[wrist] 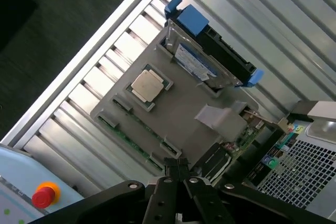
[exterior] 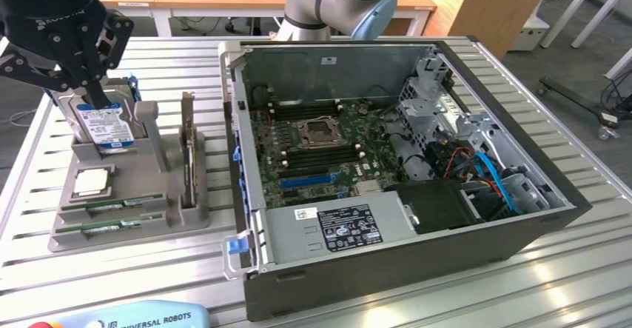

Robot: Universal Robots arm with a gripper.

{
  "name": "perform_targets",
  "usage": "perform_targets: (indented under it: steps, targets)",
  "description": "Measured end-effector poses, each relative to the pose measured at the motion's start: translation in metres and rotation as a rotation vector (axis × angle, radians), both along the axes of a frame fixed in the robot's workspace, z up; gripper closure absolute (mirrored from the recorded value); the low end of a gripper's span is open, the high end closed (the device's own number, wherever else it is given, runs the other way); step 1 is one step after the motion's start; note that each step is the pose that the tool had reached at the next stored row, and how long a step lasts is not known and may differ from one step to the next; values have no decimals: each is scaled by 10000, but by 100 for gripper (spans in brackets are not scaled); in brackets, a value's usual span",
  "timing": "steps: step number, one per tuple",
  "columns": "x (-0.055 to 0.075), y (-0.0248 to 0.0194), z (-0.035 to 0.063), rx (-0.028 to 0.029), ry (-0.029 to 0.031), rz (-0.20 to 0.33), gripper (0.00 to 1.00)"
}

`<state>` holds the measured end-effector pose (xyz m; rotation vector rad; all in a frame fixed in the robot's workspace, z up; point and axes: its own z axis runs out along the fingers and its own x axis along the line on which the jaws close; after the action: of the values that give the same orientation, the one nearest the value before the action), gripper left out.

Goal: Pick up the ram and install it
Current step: 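Pick up the ram and move it above insertion slot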

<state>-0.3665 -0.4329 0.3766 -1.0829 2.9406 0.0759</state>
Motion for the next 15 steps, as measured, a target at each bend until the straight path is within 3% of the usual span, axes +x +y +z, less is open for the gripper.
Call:
perform_targets:
  steps: [6, 9, 15]
  targets:
    - [0, 0, 0, -1, 0, 725, 90]
    - [0, 0, 0, -1, 0, 2009, 90]
    - [0, 0, -1, -1, 0, 2807, 90]
